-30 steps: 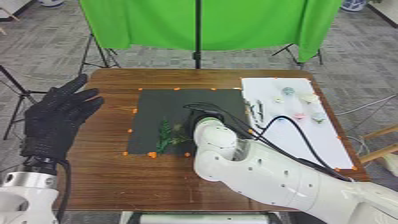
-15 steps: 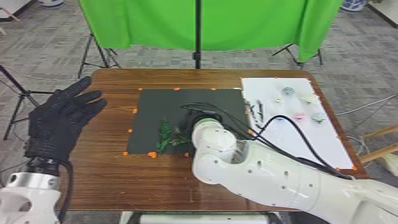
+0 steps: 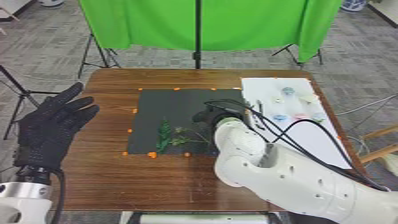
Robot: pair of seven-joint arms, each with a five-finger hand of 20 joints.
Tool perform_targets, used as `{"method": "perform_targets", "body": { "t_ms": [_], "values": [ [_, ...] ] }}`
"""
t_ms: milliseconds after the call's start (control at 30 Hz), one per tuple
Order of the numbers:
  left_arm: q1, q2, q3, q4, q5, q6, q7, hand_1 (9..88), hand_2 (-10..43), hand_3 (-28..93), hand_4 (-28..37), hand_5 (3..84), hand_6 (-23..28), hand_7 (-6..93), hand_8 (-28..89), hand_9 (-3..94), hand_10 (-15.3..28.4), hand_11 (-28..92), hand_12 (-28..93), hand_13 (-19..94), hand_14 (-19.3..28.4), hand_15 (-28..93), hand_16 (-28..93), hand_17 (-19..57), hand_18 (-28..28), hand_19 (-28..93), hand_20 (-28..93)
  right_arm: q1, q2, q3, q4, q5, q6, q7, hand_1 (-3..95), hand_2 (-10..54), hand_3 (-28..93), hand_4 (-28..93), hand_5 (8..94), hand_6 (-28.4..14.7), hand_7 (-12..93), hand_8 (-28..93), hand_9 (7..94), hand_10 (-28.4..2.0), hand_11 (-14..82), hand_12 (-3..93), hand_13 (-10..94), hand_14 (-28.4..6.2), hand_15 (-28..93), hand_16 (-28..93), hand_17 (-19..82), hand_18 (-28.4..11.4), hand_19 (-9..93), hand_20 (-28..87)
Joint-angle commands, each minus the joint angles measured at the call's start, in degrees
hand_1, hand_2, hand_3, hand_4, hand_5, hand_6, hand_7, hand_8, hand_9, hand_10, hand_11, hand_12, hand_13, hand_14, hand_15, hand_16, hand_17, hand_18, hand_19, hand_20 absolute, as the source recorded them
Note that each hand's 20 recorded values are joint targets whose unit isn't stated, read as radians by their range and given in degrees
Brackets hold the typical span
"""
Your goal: Arrange flowers
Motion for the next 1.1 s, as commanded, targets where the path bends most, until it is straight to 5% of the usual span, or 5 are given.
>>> {"method": "perform_targets", "body": {
  "t_ms": [33,467,1100],
  "values": [
    [1.2,-0.68,0.01,-0.24,0.28,1.03,0.48,19.9,8.4,77,-28.3,37.1,10.3,11.0,-8,32.3,20.7,31,11,22,27.4,57,-11,-10.1,22.5,55,14,-3.0,3.2,2.2,-0.5,4.4,-4.2,0.7,20.7,8.3,69,-20,68.8,-11.0,11,-10,91.9,-15.9,24.9,16.2,92,-5.9,53,19,60,-20.3,93,28],
    [2.4,-1.00,-0.68,-0.72,0.16,1.45,0.59,19.8,8.4,77,-28.3,37.0,10.3,11.0,-8,32.1,20.8,31,11,22,27.4,57,-11,-10.1,22.4,55,14,-3.9,2.9,0.7,-4.9,6.3,-8.0,-1.4,18.5,11.4,69,-19,74.8,-10.9,12,-10,93.3,-16.3,25.2,16.3,93,-6.4,53,19,60,-20.8,93,29],
    [0.8,-0.93,0.20,-0.35,0.47,1.35,-0.94,20.1,8.2,78,-28.3,37.0,10.6,10.3,-8,30.8,20.9,32,10,21,26.7,57,-12,-10.1,21.8,54,15,-2.0,1.3,-2.7,-7.4,5.2,-7.4,-4.9,17.5,12.0,68,-18,75.2,-9.7,13,-10,93.2,-16.2,25.2,16.6,92,-6.5,53,19,60,-21.0,93,29]
  ]
}}
